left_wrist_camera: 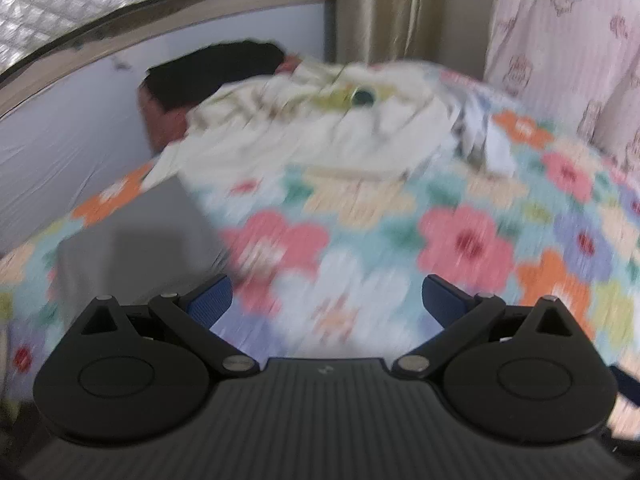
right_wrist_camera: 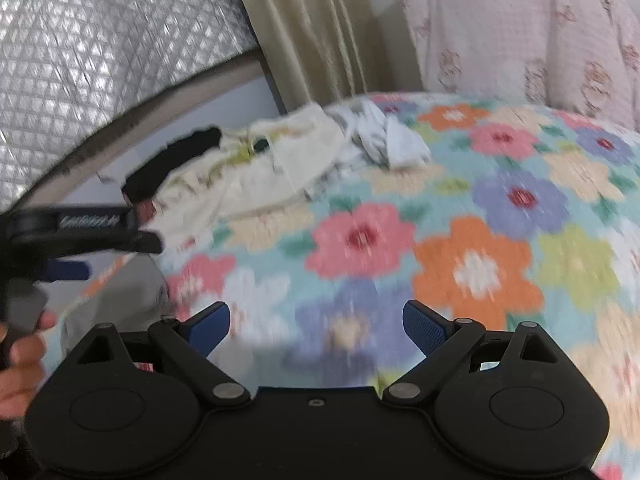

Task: Fold clothes
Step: 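Grasp the cream waffle garment with the right tool while the left tool grasps it too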

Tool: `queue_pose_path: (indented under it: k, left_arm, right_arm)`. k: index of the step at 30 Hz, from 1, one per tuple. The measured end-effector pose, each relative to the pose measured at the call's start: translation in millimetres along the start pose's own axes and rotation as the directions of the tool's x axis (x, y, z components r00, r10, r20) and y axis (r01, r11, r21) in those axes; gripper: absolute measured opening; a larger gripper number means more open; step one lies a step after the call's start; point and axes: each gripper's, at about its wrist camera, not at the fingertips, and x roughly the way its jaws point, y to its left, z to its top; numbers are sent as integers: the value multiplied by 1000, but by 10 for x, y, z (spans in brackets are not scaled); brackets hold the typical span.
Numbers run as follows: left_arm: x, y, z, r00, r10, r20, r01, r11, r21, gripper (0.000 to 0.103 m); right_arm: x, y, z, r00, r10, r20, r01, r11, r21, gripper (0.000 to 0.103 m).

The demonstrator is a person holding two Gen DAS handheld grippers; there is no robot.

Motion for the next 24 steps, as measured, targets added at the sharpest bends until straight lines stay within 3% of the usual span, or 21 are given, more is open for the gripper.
queue_pose_path:
  k: [5,7,9,11,14,19,22,24]
  left_arm:
    - [527,19,655,1000,-30,-3,30,998,-59,103]
    - [818,112,809,1000,-3,-16,2,995,-95,103]
    - [1220,227,941,999,20,-49,-26,993,-115,103]
    - [1676,397,1014,992,-20,-125,-1,986,-168,103]
    - [2191,741,1036,982,-58,-180,-10,934,-358,99]
    - [2626,1011,1050,996,-56,-65,23,904,-428,92]
    - [2770,1187,820,996,-92,14,87,865,-494,91]
    - [2915,1305,689,997,-82,-2,68,847,-527,91]
  right_arm:
    - [404,-121,560,997,32,76,-34,999,21,96]
    - [645,-120,776,994,59,87,-60,998,8,96]
    - [1005,-92,975,993,98,64,-97,995,-17,96]
    - [1400,-44,1091,994,113,7,-112,993,-31,96]
    - [1963,42,1213,987,135,-84,-140,989,-55,96]
    - [2677,138,1595,992,95,-86,-105,987,-121,96]
    - [3081,193,1884,996,59,-65,-68,987,-146,96]
    - [3309,234,2049,999,28,-46,-36,983,-178,96]
